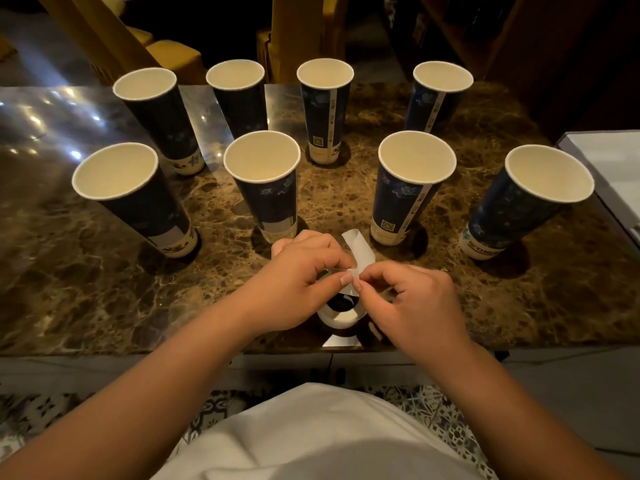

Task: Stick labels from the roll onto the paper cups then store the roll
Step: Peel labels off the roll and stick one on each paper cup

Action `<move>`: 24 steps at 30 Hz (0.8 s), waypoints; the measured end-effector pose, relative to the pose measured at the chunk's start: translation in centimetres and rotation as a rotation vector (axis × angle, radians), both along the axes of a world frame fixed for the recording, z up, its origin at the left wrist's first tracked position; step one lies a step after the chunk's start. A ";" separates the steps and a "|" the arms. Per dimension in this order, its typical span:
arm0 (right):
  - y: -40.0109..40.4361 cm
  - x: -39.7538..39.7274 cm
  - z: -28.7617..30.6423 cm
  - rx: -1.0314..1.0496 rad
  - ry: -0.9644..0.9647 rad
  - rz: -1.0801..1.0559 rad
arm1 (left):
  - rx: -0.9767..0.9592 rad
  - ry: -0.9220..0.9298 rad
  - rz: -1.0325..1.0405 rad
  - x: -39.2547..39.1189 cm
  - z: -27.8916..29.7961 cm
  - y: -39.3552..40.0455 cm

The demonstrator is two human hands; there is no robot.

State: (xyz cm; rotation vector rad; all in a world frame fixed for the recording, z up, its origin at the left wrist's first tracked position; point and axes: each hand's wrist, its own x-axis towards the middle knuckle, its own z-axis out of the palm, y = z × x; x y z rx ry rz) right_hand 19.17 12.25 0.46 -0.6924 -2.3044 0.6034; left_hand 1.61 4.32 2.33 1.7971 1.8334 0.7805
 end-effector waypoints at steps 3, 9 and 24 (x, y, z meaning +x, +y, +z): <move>0.3 0.0 0.1 0.019 -0.049 0.035 | 0.026 0.005 0.023 0.2 -0.1 -0.2; 0.7 0.0 0.4 -0.020 -0.064 0.079 | 0.044 -0.020 0.045 0.3 -0.6 -0.6; 0.7 1.4 1.6 0.254 0.251 -0.147 | 0.272 -0.033 0.578 2.1 0.5 -2.1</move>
